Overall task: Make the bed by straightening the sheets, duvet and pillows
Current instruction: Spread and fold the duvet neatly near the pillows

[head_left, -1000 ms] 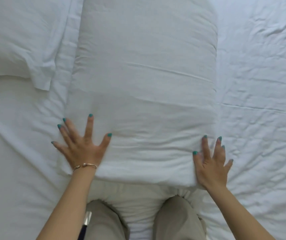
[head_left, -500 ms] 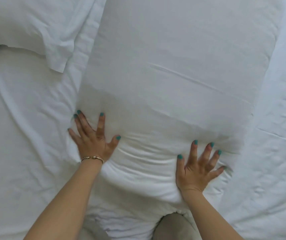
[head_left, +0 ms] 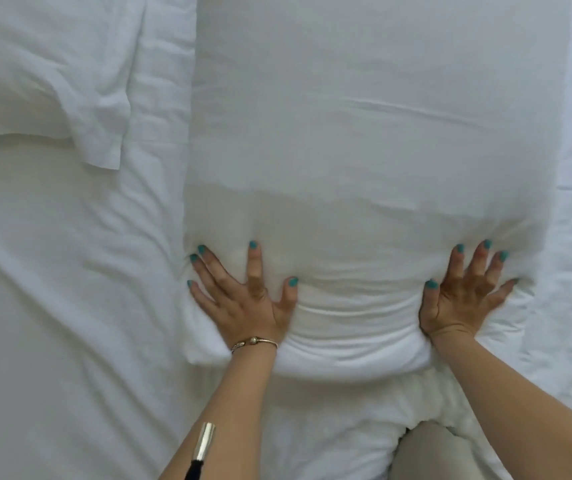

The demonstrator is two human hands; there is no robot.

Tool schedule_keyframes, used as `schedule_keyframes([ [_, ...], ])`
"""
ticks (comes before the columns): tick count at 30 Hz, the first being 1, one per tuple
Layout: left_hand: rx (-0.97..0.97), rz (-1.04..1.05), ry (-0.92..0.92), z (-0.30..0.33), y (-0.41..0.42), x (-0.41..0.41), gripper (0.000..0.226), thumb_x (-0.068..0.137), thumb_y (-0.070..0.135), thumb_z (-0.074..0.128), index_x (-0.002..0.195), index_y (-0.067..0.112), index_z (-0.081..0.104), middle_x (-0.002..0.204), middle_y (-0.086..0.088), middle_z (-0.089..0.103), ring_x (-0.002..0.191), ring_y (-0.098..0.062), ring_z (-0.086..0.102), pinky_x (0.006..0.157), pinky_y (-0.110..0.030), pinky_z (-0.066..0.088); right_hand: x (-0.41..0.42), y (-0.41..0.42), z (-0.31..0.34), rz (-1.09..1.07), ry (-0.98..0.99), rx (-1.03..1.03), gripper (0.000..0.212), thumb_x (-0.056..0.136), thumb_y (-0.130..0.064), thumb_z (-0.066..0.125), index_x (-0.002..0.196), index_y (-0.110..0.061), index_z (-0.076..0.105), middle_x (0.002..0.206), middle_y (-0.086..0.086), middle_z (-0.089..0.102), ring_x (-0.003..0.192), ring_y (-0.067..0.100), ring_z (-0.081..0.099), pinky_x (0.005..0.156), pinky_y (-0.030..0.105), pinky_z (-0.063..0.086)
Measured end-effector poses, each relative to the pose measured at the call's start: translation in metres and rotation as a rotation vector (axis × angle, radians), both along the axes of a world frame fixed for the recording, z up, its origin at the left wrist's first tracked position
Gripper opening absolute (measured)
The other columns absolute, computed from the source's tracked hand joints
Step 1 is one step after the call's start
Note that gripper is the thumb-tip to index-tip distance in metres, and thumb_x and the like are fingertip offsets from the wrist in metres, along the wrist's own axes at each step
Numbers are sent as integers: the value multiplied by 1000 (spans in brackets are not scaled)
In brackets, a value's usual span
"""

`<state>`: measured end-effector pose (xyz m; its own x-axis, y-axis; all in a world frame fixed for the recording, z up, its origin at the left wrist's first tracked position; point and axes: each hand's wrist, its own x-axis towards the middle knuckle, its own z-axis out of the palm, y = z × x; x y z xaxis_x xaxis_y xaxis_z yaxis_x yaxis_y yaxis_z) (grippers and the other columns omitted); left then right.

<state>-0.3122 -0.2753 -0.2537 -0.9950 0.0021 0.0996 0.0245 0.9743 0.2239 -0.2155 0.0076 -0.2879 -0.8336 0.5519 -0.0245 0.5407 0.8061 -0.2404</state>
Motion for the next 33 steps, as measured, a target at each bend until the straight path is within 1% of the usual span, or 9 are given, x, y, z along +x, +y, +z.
schedule_keyframes([
  [3,41,-17,1,-3,-1,2,68,89,66,27,146,29,21,149,-36,21,140,-50,20,111,-62,18,1,-3,3,-52,-34,15,69,94,-60,7,154,-26,6,161,10,5,146,37,5,110,71,3],
  [7,81,-40,1,-6,-7,2,66,90,65,26,147,31,19,150,-35,20,141,-49,19,110,-62,18,1,-11,14,-77,-93,69,70,93,-59,8,153,-24,8,161,14,10,147,36,5,111,69,5],
  [14,80,-56,10,4,-8,10,68,90,66,30,149,33,22,152,-32,20,141,-48,20,111,-61,18,-3,-14,21,-136,-174,138,69,92,-61,7,154,-32,-6,163,3,-4,148,32,-3,104,77,3],
  [19,101,-55,3,0,-2,10,69,90,66,32,149,33,21,152,-33,18,141,-48,18,111,-63,17,-2,-12,18,-169,-194,157,69,91,-61,6,150,-36,-17,163,1,-10,148,29,-11,104,76,1],
  [24,105,-55,-1,-2,3,10,69,89,66,34,150,34,23,152,-33,19,141,-49,18,111,-64,15,-2,-9,12,-159,-142,137,69,91,-62,9,153,-36,-8,163,0,-9,148,31,-8,105,76,3],
  [27,117,-33,-1,4,2,8,68,89,66,34,149,34,30,151,-31,23,139,-48,24,110,-62,18,1,-10,12,-145,-79,176,68,92,-61,12,153,-37,-9,163,0,-6,149,29,-6,107,73,4],
  [29,109,-36,-4,14,-2,9,67,89,67,34,148,36,32,150,-29,29,136,-46,32,108,-60,24,5,-14,18,-161,-57,197,69,93,-61,14,154,-34,-5,163,0,-2,149,27,-3,110,69,2],
  [31,91,-74,75,28,-15,9,69,87,71,35,147,38,32,149,-25,34,130,-44,41,103,-56,32,17,-22,28,-294,-19,203,67,94,-62,19,153,-33,6,162,5,4,148,32,4,112,67,1],
  [33,103,-128,-26,44,-42,6,82,79,79,40,149,44,18,153,-16,30,130,-39,40,102,-51,33,43,-34,36,-596,65,70,69,90,-67,33,150,-39,13,161,13,4,147,38,7,111,68,1],
])
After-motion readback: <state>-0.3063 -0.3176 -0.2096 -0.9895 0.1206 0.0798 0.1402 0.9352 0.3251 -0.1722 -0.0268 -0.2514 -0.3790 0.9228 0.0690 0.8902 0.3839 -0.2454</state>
